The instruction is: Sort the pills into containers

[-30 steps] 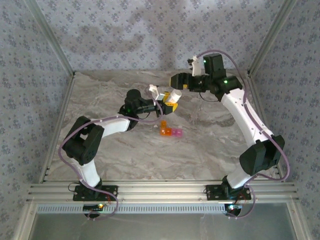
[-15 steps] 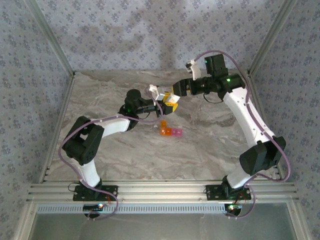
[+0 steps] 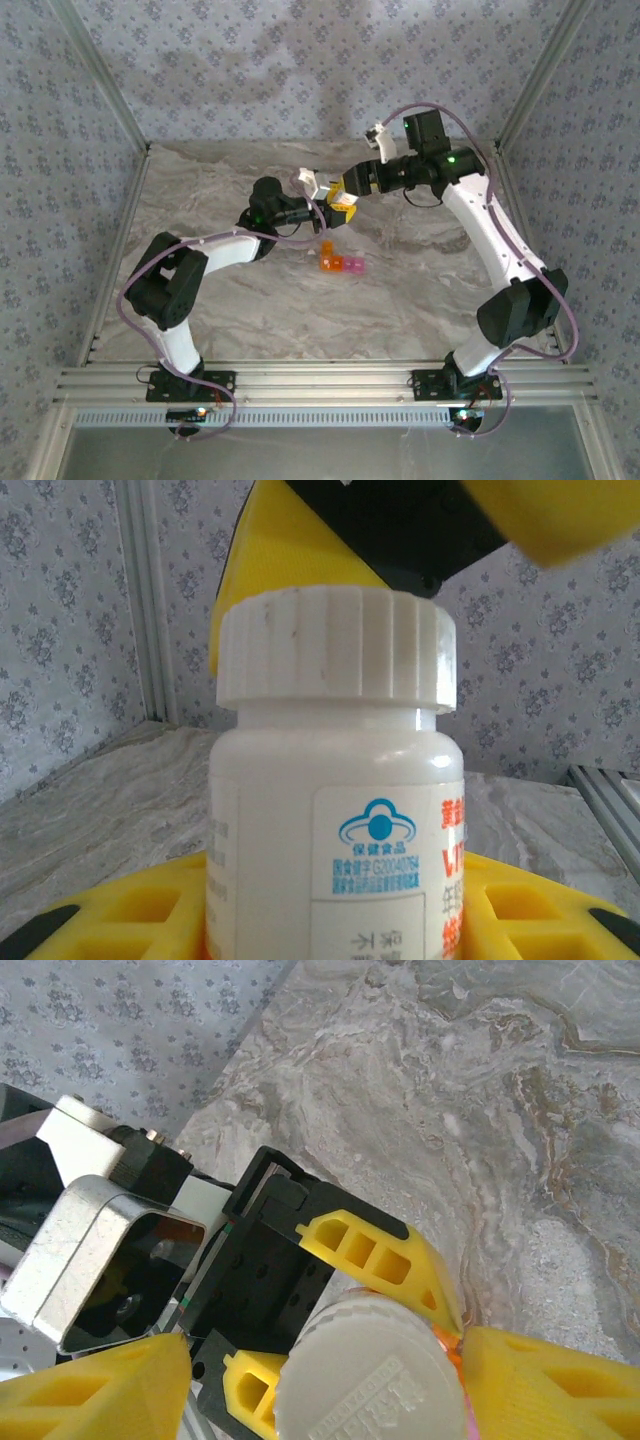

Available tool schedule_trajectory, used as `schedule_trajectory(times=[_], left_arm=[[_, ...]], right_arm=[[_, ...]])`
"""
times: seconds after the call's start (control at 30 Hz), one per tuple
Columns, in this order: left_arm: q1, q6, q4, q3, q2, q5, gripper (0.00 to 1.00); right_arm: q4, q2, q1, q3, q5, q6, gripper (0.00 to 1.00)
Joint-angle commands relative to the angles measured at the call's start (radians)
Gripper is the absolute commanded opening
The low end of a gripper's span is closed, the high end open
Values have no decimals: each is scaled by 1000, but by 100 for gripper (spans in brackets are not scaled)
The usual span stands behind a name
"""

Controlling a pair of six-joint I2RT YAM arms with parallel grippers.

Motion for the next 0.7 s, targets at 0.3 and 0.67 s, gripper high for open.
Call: schedule_trajectory(times=[0.3, 0.67], left_arm=[[1, 12, 31, 25, -26, 19, 0], [-1, 6, 43, 23, -18, 18, 0]], right_arm=[[-32, 13, 6, 28, 21, -24, 60], [174, -33, 54, -121, 124, 234, 34]])
